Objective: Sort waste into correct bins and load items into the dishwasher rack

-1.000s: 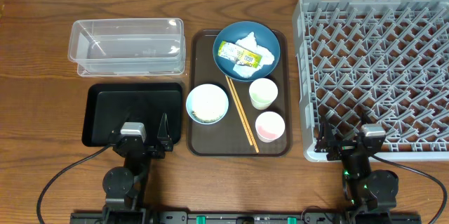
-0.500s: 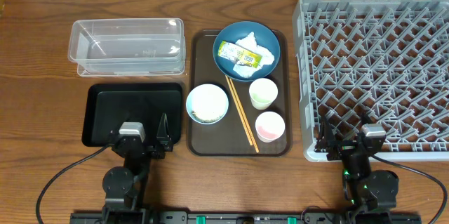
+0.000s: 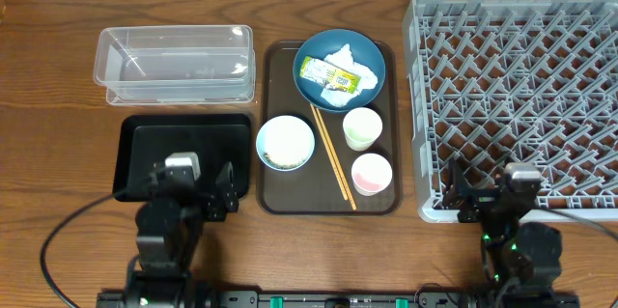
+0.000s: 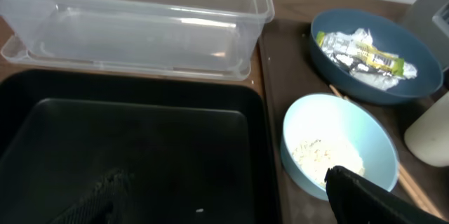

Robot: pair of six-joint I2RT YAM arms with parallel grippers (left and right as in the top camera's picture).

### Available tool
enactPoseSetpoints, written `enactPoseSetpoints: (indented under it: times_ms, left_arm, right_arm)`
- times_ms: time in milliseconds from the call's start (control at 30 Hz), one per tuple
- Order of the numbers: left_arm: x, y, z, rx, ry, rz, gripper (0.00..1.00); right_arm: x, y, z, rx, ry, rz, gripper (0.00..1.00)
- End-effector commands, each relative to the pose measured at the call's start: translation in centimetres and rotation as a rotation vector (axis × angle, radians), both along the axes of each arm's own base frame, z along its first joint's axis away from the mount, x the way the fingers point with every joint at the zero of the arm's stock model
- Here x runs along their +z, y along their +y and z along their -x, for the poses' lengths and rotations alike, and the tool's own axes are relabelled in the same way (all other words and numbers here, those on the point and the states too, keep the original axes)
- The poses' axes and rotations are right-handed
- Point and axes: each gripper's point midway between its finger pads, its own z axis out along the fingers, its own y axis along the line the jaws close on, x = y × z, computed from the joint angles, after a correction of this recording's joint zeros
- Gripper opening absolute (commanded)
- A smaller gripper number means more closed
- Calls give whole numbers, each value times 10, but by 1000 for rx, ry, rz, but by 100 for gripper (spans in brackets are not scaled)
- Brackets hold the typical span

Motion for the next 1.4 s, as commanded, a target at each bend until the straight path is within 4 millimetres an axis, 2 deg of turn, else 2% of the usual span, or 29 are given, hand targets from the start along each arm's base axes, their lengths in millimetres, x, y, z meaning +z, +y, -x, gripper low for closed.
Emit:
enactPoseSetpoints:
  times_ms: [0,267,467,567,700,867,1100,1233,1367]
  left_arm:
    - [16,-4,-6,-17,56,19,92]
    - [18,-28,-11,-126,349,92,92]
    - [16,-28,2,-114,639,102,92]
    - [14,-28,4,-110,706,104,92]
    - [7,-28,3,-108,740,105,92]
    - [8,-28,1,-109,732,106,92]
    - [22,-47,-16,-189,652,150,92]
    - [42,-61,-40,-236,603,130,92]
    - [63,-80,-75,-272,549,128,92]
  right_arm:
    - [19,-1,-4,-16,44,-29,99]
    - [21,11,-16,21,314,-68,99]
    - [5,20,-23,54,532,-76,99]
    - [-1,22,-26,59,600,-77,99]
    - [-10,24,-27,65,668,-81,99]
    - [-8,23,-26,76,659,-54,99]
    - [-9,15,-27,34,654,-30,99]
    - [-9,15,-27,34,654,-30,99]
    - [-9,15,-27,34,656,-30,99]
